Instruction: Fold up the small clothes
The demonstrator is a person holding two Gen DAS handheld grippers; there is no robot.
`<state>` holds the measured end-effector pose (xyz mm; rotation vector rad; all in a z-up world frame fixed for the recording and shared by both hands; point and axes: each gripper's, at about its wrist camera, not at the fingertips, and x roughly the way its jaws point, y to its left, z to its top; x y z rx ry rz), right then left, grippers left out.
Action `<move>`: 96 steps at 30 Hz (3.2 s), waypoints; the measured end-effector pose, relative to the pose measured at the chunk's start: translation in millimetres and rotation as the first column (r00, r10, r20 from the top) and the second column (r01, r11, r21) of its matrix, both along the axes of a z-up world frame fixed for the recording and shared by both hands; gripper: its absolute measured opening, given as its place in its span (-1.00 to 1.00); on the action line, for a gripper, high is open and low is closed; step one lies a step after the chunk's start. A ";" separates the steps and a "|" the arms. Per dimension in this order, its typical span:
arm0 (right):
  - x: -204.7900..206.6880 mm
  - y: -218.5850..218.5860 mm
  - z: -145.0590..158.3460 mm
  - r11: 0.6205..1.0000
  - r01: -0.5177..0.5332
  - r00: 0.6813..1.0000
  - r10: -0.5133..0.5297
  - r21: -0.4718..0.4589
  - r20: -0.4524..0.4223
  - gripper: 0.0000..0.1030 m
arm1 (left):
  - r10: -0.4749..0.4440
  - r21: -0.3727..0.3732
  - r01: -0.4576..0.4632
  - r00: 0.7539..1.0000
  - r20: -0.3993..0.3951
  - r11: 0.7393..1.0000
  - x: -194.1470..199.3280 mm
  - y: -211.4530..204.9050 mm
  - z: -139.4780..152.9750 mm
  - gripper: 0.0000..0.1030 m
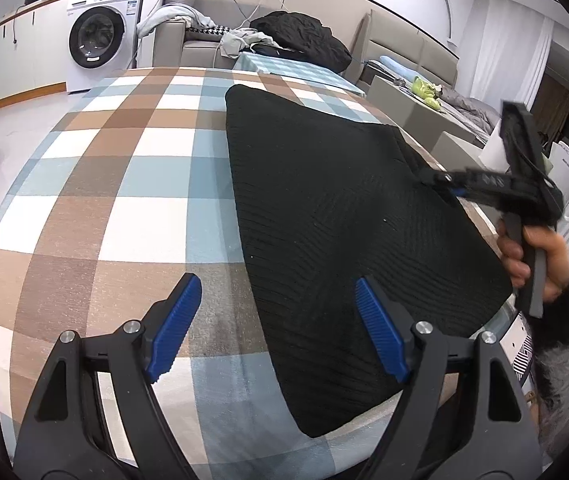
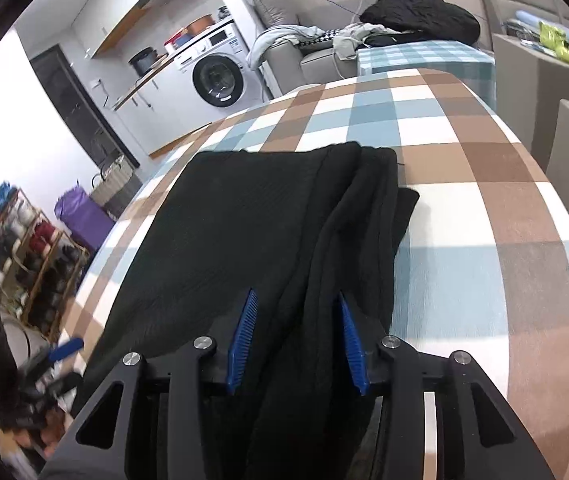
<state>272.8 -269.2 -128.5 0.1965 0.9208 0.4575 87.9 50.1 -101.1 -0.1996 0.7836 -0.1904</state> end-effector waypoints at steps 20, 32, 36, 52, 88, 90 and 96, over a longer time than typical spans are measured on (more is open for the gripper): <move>26.5 14.7 -1.5 0.980 0.024 0.998 -0.010 -0.195 0.069 -0.67 | -0.014 0.004 0.014 1.000 0.015 1.000 -3.1 -1.8 0.7 0.50; -96.9 -27.2 -10.0 0.995 0.042 0.998 -0.046 0.085 0.039 -0.53 | -0.050 0.043 0.050 0.999 -0.009 0.998 -0.3 -12.2 -8.7 0.50; -123.2 -27.3 -6.0 0.996 0.031 0.988 -0.043 0.084 0.146 -0.89 | -0.042 0.039 0.042 0.999 -0.012 0.998 0.4 -10.3 -10.3 0.50; -125.8 -15.9 9.4 0.994 -0.035 0.994 0.024 0.102 0.103 -0.29 | -0.219 -0.018 0.220 0.975 0.045 0.975 6.8 -49.2 8.0 0.50; -130.9 -21.2 -13.8 0.998 0.055 0.995 -0.053 -0.026 0.082 0.18 | -0.087 -0.020 0.086 0.995 -0.041 0.996 -9.7 -4.5 -12.0 0.54; -128.3 -20.2 -16.5 0.997 0.067 0.994 -0.063 -0.042 0.085 0.18 | -0.081 0.006 0.081 0.995 -0.061 0.997 -5.7 -6.7 -17.2 0.49; -124.3 -21.7 -23.0 0.999 0.048 0.997 -0.049 0.021 0.066 -0.28 | -0.098 0.061 0.101 0.993 -0.060 0.993 -5.3 -20.4 -19.2 -0.24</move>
